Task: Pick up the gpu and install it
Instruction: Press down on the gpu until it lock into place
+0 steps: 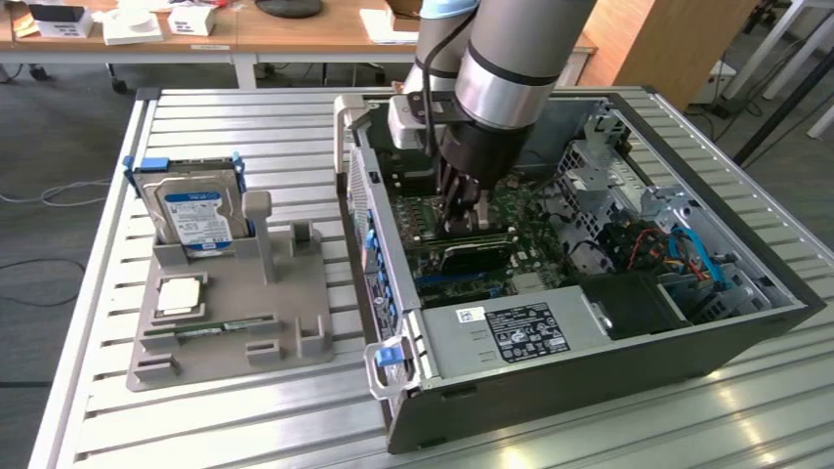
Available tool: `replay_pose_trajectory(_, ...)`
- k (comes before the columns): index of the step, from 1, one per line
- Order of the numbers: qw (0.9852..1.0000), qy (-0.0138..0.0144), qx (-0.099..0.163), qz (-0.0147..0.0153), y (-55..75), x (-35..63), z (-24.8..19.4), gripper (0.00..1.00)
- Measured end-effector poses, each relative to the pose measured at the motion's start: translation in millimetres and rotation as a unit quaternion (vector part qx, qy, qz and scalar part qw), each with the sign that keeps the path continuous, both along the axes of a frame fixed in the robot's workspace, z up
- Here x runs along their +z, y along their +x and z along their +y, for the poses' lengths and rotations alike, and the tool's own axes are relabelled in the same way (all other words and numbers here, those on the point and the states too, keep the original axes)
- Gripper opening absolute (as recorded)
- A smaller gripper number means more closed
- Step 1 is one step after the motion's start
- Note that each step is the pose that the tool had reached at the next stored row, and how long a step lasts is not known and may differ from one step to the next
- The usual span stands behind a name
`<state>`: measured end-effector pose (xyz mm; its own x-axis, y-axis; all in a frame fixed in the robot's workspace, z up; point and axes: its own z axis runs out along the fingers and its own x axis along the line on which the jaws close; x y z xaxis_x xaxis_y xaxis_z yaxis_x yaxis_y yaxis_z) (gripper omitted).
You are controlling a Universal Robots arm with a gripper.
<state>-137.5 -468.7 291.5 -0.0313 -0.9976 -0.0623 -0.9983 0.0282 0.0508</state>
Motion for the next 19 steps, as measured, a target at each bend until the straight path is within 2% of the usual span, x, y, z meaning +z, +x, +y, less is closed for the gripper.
replay_pose_trajectory(8,1.0,0.0001,0.001,-0.0016,-1.3,-2.1,0.0,0.11)
replay_pose_trajectory(19,1.0,0.0001,0.001,-0.0017,-1.9,-4.7,0.3,0.11)
